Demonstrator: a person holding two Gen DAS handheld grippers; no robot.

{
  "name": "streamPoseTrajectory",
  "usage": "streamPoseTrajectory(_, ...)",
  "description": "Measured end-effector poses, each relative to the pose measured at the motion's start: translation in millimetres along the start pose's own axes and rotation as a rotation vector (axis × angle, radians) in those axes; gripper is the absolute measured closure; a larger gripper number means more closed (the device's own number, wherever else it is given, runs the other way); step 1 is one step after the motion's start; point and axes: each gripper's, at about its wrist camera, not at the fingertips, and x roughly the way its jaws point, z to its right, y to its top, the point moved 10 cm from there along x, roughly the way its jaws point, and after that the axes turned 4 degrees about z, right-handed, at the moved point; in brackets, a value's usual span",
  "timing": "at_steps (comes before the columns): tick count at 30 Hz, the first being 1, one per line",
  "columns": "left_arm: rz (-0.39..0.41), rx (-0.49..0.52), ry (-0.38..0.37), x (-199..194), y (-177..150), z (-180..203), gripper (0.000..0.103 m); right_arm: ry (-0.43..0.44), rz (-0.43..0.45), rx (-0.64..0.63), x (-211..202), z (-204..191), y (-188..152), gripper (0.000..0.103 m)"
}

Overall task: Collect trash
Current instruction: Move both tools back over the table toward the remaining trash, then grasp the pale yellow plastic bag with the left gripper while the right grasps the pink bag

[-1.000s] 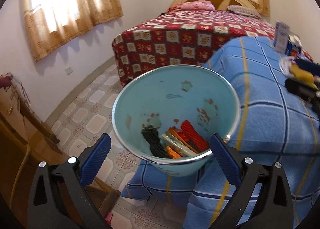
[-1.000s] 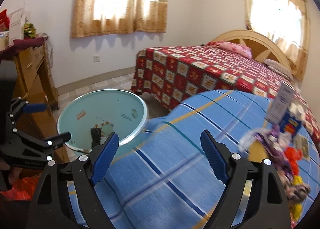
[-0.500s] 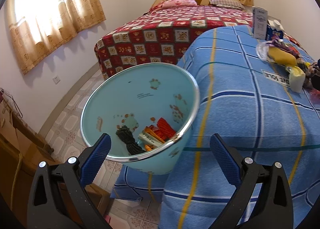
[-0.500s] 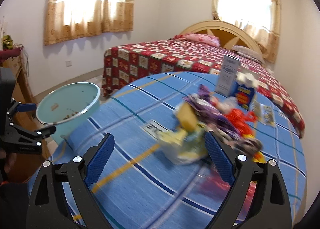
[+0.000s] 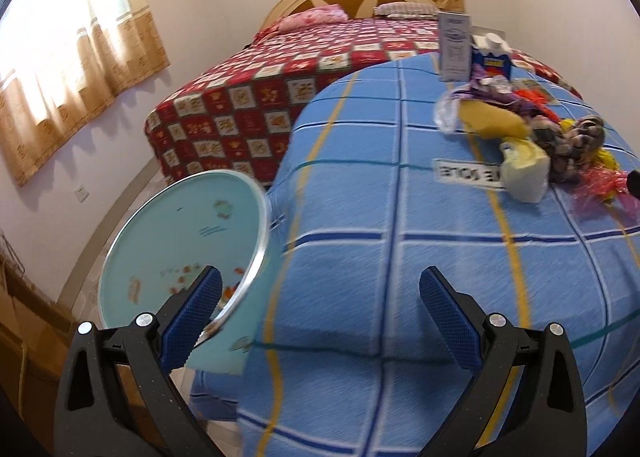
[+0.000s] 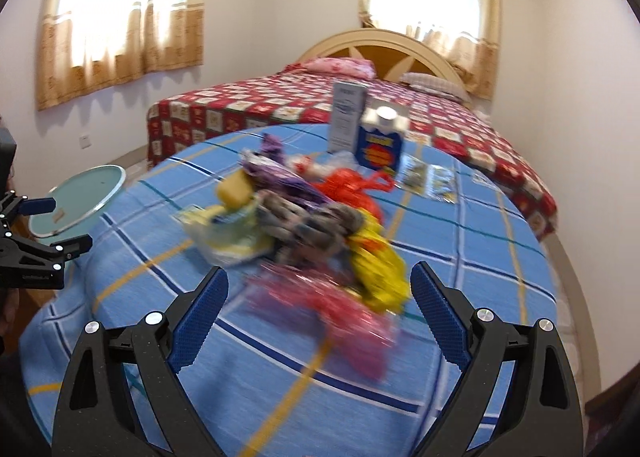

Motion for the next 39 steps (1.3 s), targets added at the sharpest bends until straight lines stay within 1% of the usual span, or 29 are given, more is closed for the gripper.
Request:
streamPoseTrajectory(11,0.048,0.007,-0.081,-0.4,36.0,65.6,0.006,-0.076,-0.024,0.069,-7.3,53.1,-26.7,0.012)
streamPoseTrajectory(16,0.066,0.029,-0.121,-1.9,45.7,94.7,0.006,-0.095,-0.028,0.092,-7.0,67.2,-34.5,0.012)
streamPoseTrajectory(22,0.079,0.041,-0.135,5.0,55.7,113.6,0.006,-0.105,-0.033,0.131,-6.4,80.2,-41.2,0.012)
streamPoseTrajectory(24,0.068,0.037,-0.138,11.3,58.2,117.2,0.006,-0.109,-0.031,0.142,-7.8,84.1,-42.6,0.012)
streamPoseTrajectory(26,0.056,0.029,-0.164,15.5,59.0,122.9,0.006,-0.110,-0.028,0.155,-8.6,87.5,-43.0,0.012)
streamPoseTrajectory(28,0.057,0.031,-0.167,19.3,59.9,126.8,0.007,-0.109,-0.027,0.165,-8.3,88.7,-42.9,0.012)
streamPoseTrajectory(29,0.054,0.034,-0.172,21.3,59.6,128.3,0.009,-0.108,-0.027,0.167,-7.9,88.8,-42.5,0.012)
streamPoseTrajectory(30,0.049,0.035,-0.183,23.5,59.1,129.6,0.014,-0.105,-0.028,0.169,-7.5,88.1,-42.9,0.012)
streamPoseTrajectory(31,0.041,0.036,-0.200,24.9,57.6,130.6,0.034,-0.102,-0.028,0.169,-7.3,87.4,-43.0,0.012)
streamPoseTrajectory(32,0.023,0.037,-0.226,26.7,55.1,132.0,0.050,-0.098,-0.028,0.168,-6.9,85.8,-43.4,0.012)
streamPoseTrajectory(34,0.004,0.037,-0.270,26.8,51.9,133.4,0.065,-0.092,-0.031,0.164,-5.6,83.0,-44.2,0.012)
streamPoseTrajectory(35,0.011,0.043,-0.276,24.3,52.2,132.4,0.070,-0.088,-0.032,0.163,-4.9,81.0,-44.6,0.012)
streamPoseTrajectory(36,0.022,0.050,-0.279,20.3,53.1,130.2,0.070,-0.085,-0.032,0.161,-4.5,79.4,-45.0,0.012)
streamPoseTrajectory(37,0.031,0.055,-0.285,16.2,54.3,128.2,0.074,-0.084,-0.032,0.159,-4.4,78.5,-45.2,0.012)
streamPoseTrajectory(39,0.052,0.065,-0.299,4.2,56.0,122.3,0.076,-0.083,-0.029,0.157,-4.9,77.8,-44.4,0.012)
